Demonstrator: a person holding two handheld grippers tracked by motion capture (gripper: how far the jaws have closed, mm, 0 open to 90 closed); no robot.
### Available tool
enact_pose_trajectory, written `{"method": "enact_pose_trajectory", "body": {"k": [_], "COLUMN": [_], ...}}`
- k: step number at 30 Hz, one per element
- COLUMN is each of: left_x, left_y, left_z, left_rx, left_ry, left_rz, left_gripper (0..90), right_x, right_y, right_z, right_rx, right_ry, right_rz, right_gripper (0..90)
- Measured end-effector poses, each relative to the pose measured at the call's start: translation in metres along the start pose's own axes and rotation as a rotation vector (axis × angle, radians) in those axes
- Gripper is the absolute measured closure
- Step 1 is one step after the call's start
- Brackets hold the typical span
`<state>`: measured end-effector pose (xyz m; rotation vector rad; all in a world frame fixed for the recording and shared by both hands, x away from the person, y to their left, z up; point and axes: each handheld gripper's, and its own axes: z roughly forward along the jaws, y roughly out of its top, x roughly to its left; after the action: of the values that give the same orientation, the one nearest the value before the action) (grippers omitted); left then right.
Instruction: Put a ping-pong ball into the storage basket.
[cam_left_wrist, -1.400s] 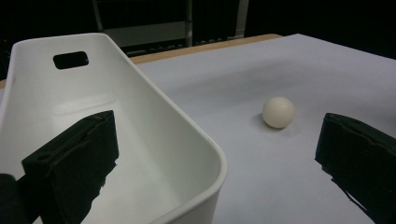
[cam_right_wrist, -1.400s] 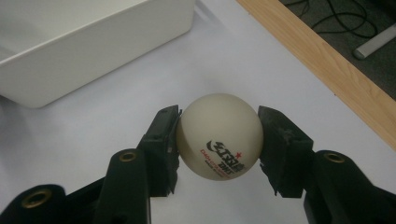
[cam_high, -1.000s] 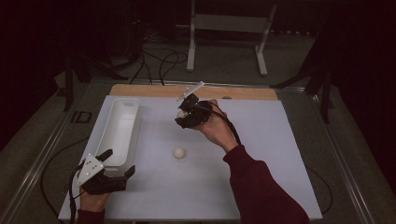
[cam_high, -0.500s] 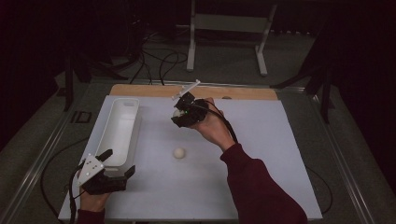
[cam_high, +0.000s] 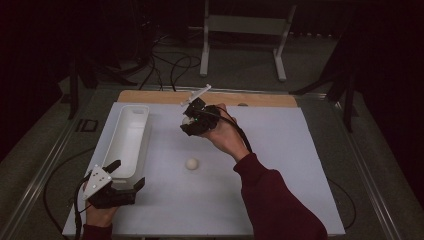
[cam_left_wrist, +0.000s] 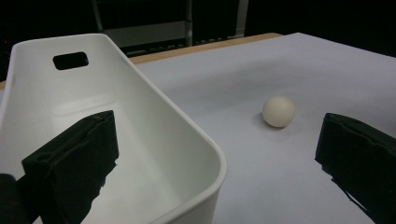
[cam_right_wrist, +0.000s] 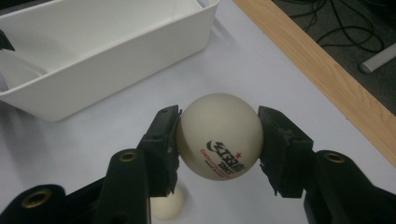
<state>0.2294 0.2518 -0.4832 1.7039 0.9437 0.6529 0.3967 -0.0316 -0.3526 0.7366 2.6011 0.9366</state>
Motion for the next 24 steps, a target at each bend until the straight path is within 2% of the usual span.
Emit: {"method": "enact_pose_trajectory", "body": {"k": [24], "left_x": [0.000], "left_y": [0.000], "left_z": [0.000], "left_rx": [0.000], "left_ry": [-0.007], "left_rz": [-0.001], "left_gripper": [0.0], "right_x": [0.013], "right_y": [0.016], "right_z": [0.001], "right_rx": [-0.016], "right_ry": [0.021], "right_rz": [-0.022], "right_gripper": [50.5]}}
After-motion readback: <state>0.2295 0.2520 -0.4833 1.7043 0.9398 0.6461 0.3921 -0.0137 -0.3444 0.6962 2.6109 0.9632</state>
